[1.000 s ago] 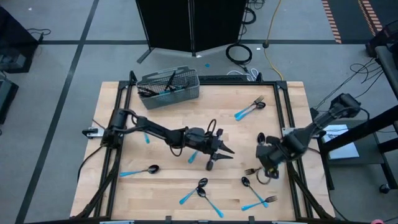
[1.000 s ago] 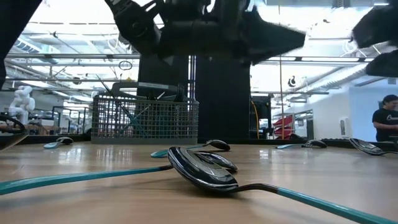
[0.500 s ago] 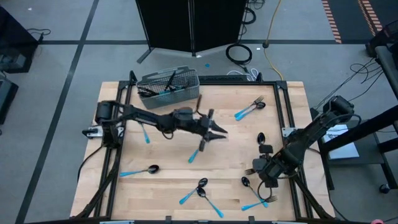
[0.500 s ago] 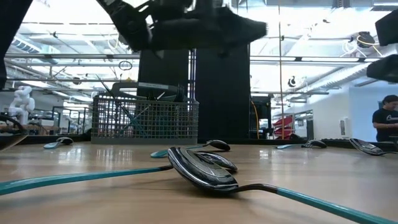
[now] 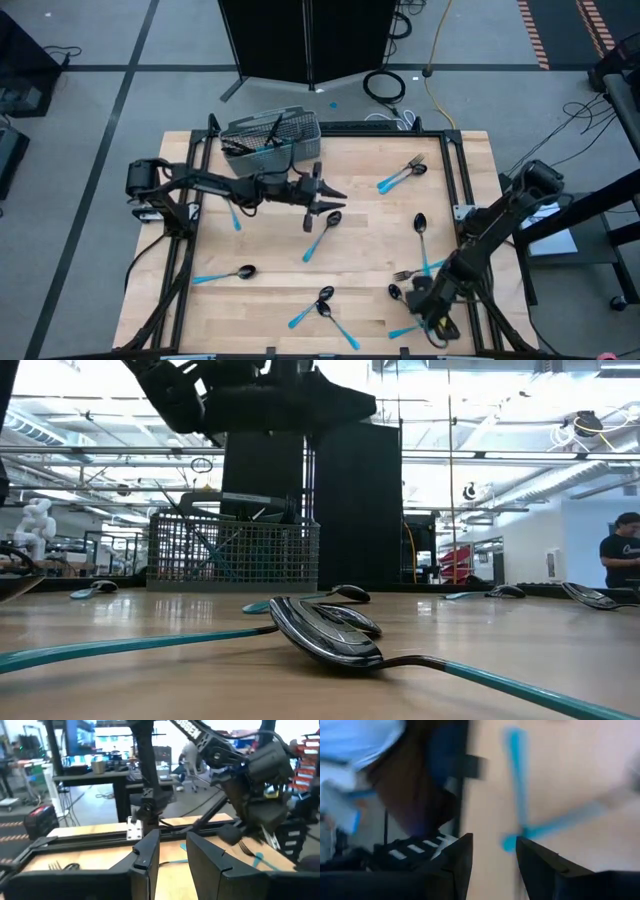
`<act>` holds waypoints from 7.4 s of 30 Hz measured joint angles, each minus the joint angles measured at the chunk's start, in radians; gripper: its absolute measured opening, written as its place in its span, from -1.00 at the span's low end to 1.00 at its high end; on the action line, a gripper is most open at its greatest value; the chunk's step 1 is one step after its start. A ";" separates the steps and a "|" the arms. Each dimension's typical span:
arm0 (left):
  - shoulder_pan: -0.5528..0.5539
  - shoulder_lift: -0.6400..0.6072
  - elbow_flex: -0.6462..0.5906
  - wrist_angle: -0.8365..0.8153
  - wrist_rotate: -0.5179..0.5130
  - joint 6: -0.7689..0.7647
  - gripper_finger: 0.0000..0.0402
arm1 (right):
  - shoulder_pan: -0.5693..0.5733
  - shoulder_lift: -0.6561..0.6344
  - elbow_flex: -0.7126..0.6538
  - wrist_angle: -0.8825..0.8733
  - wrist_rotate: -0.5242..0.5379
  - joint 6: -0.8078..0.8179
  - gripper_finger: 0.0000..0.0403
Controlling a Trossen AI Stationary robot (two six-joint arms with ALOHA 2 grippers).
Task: Sort silverware
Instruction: Put the blue fork into the silverware basket
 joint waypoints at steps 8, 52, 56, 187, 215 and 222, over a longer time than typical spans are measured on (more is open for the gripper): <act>0.009 0.000 0.000 -0.004 -0.004 0.048 -0.54 | 0.043 0.100 0.000 0.125 0.146 -0.141 -0.29; 0.013 0.000 0.004 -0.002 0.003 -0.354 -0.54 | 0.103 -0.002 0.109 -0.335 0.763 -0.423 -1.00; 0.005 0.001 0.004 -0.017 0.007 -0.405 -0.54 | 0.053 -0.031 0.147 -0.412 1.088 -0.670 -1.00; 0.025 0.131 0.081 -0.189 -0.008 -0.690 -1.00 | -0.404 -0.203 0.154 -0.195 0.821 -1.298 -0.33; 0.142 -0.183 0.034 -0.237 -0.865 -0.134 -1.00 | -0.370 -0.360 -0.185 -0.155 0.627 -0.756 -0.57; 0.184 -0.193 0.021 -0.224 -0.863 -0.137 -1.00 | -0.370 -0.360 -0.185 -0.119 0.635 -0.794 -0.57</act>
